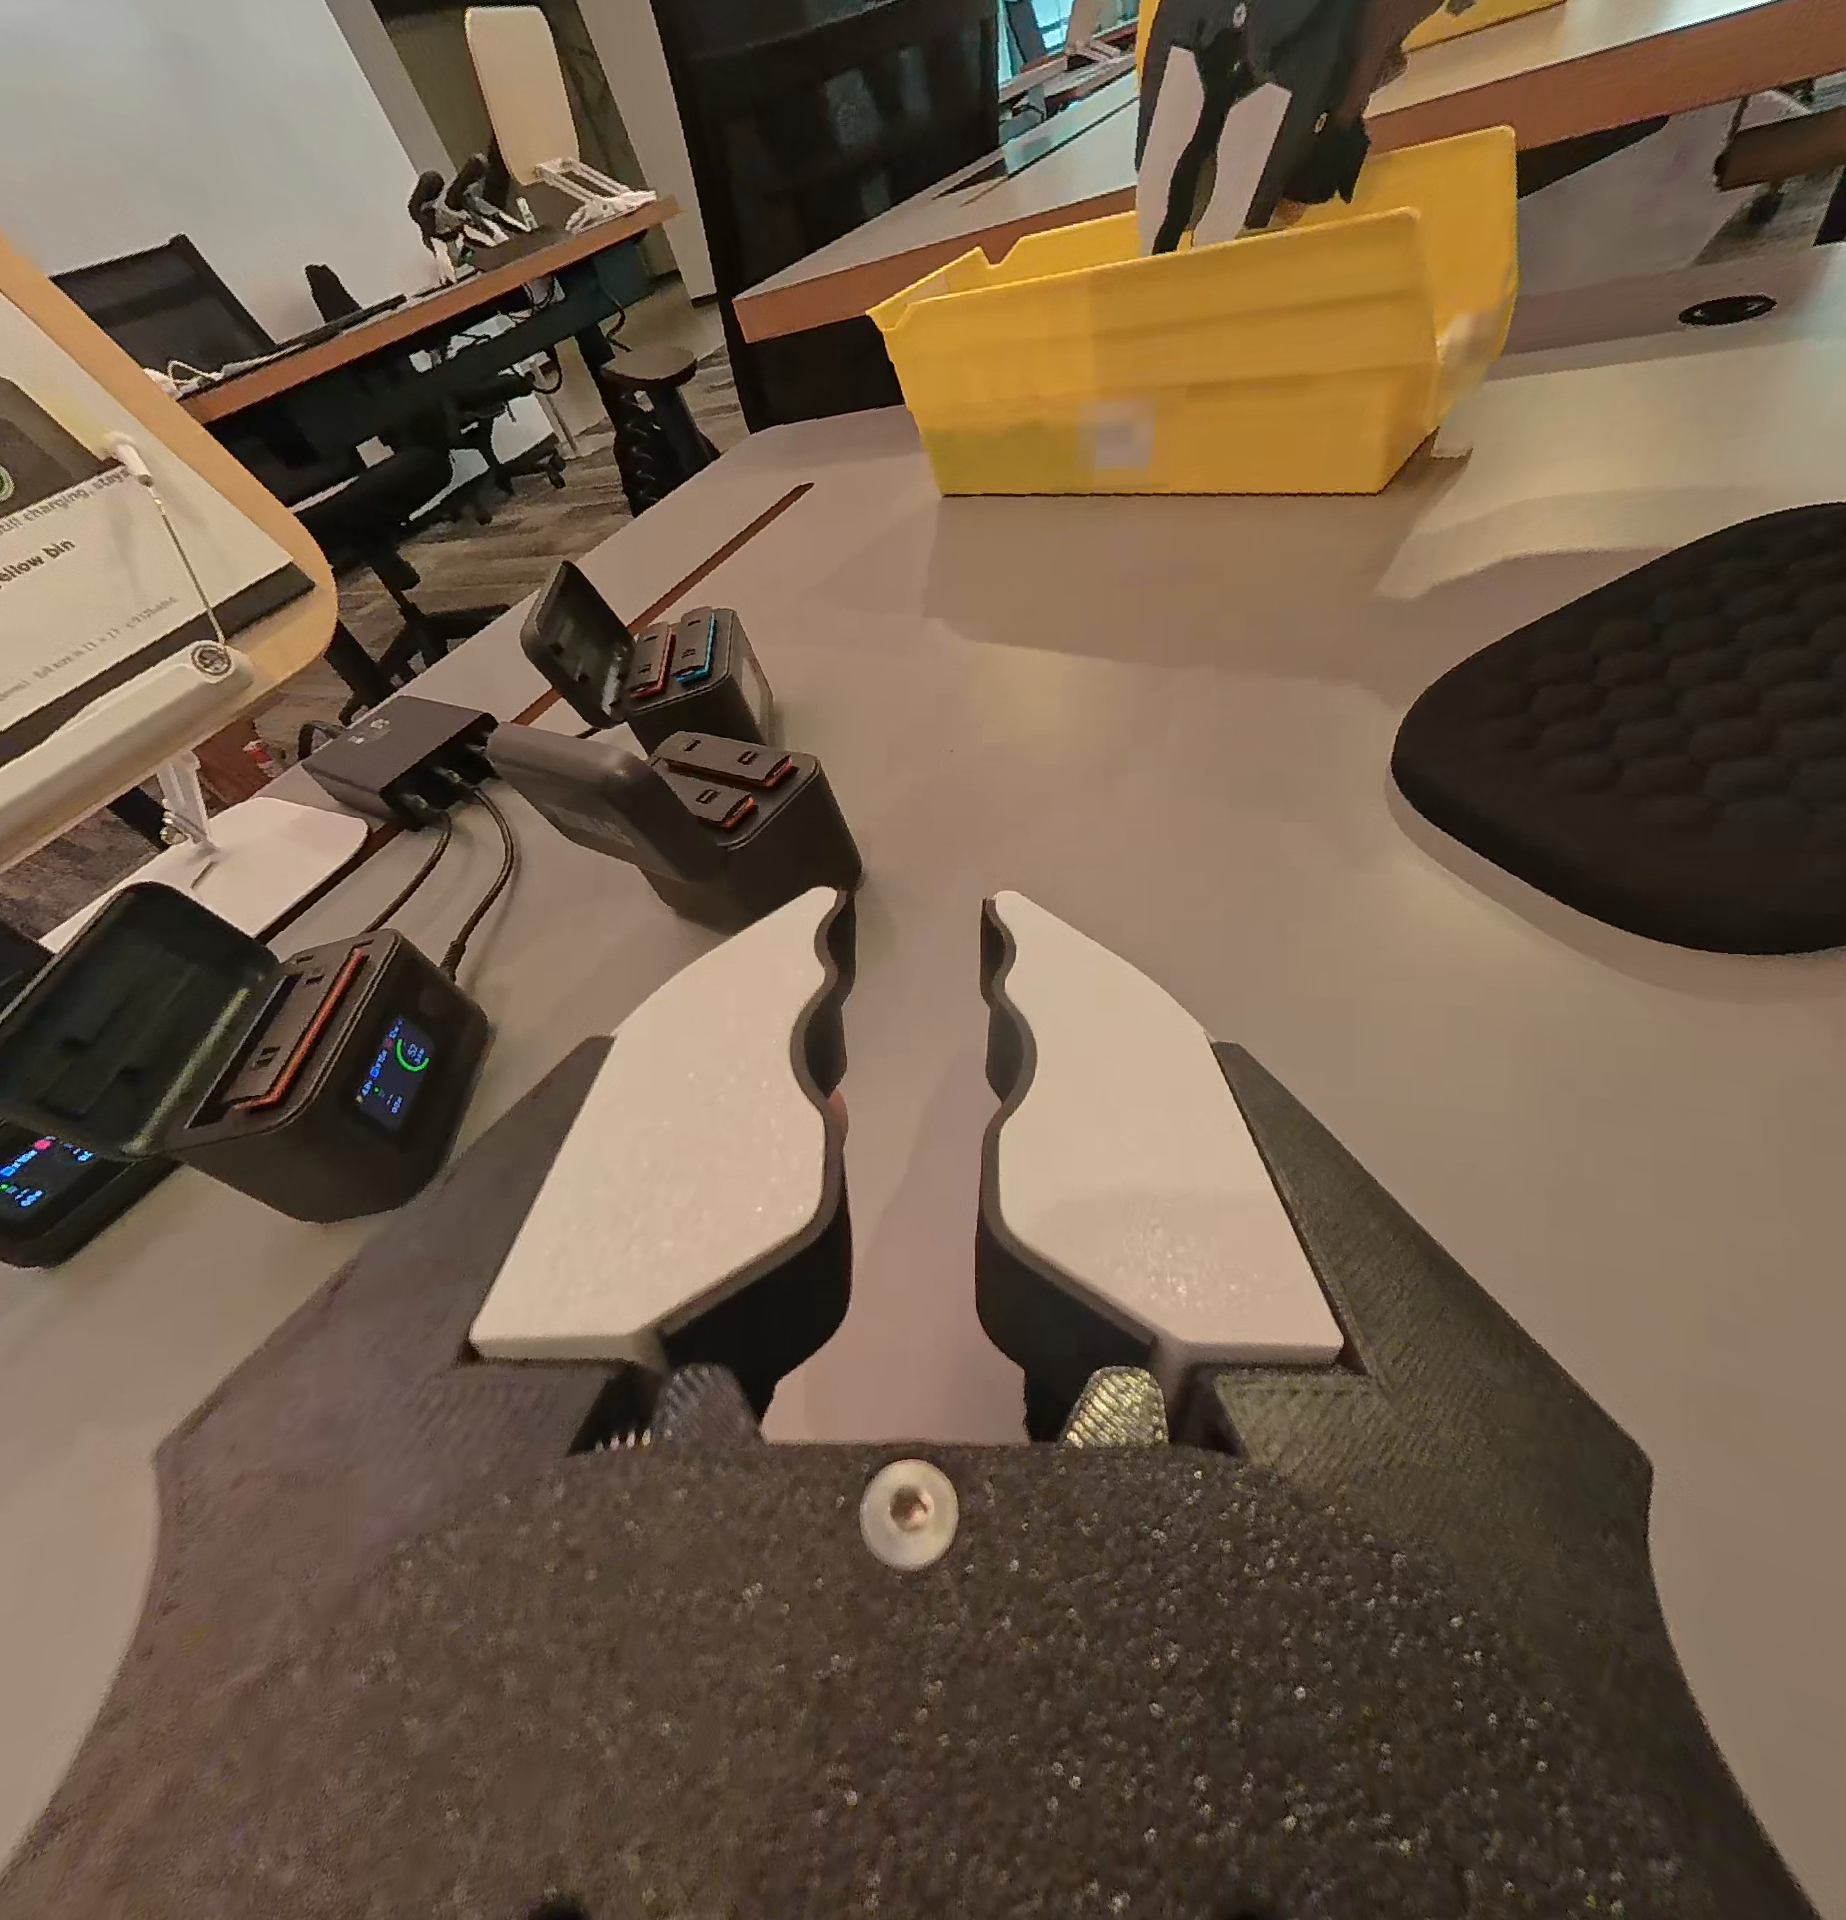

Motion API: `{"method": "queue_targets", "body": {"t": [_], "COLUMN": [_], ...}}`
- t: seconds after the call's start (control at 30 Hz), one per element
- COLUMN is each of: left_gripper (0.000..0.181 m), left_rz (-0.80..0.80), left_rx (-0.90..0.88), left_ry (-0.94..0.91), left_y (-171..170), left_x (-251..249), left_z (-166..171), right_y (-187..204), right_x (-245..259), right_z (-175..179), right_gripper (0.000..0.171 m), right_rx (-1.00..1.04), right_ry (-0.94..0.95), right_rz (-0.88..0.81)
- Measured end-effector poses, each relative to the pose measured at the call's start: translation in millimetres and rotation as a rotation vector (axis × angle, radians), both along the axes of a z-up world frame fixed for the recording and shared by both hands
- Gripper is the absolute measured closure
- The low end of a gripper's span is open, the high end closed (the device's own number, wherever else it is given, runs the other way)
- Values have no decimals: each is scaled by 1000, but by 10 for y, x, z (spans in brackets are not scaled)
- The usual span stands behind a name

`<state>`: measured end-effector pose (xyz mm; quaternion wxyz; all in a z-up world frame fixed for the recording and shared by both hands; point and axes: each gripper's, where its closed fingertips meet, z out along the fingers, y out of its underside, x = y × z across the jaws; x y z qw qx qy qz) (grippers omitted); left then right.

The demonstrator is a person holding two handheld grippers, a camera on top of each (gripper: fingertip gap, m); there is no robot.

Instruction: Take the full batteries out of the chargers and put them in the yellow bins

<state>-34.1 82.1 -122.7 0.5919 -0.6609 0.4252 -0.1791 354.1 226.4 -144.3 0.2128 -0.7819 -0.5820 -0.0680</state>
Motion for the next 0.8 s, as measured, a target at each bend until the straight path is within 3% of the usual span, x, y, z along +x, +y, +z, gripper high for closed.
{"method": "queue_targets", "body": {"t": [0.37,0.8], "left_gripper": [160,160], "left_rz": [13,27], "left_rx": [1,-4], "left_ry": [12,18], "left_y": [20,49], "left_x": [-20,-46], "left_z": [-27,-46], "right_y": [90,189], "right_x": [5,-31], "right_z": [-248,-166], "right_gripper": [157,151], "right_rx": [-108,-58], "right_ry": [-92,-147], "right_rz": [14,55]}}
